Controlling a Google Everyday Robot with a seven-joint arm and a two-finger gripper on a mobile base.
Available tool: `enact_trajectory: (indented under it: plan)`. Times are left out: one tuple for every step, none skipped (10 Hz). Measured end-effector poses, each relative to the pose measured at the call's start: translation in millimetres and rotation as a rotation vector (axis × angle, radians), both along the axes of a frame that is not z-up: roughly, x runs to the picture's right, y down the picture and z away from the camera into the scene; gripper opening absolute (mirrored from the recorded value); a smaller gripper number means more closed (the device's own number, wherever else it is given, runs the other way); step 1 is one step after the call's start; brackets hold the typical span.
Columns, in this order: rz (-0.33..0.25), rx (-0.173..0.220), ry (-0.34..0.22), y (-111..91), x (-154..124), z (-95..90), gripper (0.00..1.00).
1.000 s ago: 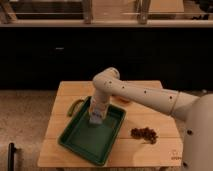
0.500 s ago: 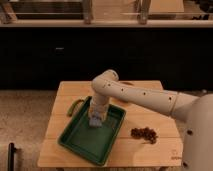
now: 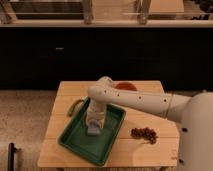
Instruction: Place sponge in tray
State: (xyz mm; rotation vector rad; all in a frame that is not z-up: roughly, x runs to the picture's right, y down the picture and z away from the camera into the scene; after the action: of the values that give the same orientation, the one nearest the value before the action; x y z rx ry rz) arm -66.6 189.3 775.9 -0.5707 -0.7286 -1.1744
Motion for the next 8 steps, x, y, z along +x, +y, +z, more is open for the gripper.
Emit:
enact_trajectory:
  plan:
    - [-0.004,-0.025,-0.013,7.4,-0.9,0.4,0.01]
    - [-0.004,-0.040,-0.023,11.1,-2.2,0.8,0.01]
    - [-0.006,-0.057,-0.035,14.3,-3.9,0.5,0.01]
    - [-0.007,-0.074,-0.044,16.0,-5.5,-0.2,0.02]
    - [-0.006,-0.096,-0.049,17.0,-6.0,-0.5,0.09]
    - [-0.005,-0.119,-0.047,17.2,-5.1,-0.6,0.18]
    - [-0.009,-0.146,-0.043,17.8,-5.0,-0.1,0.28]
    - [-0.012,-0.168,-0.043,18.0,-7.3,0.3,0.38]
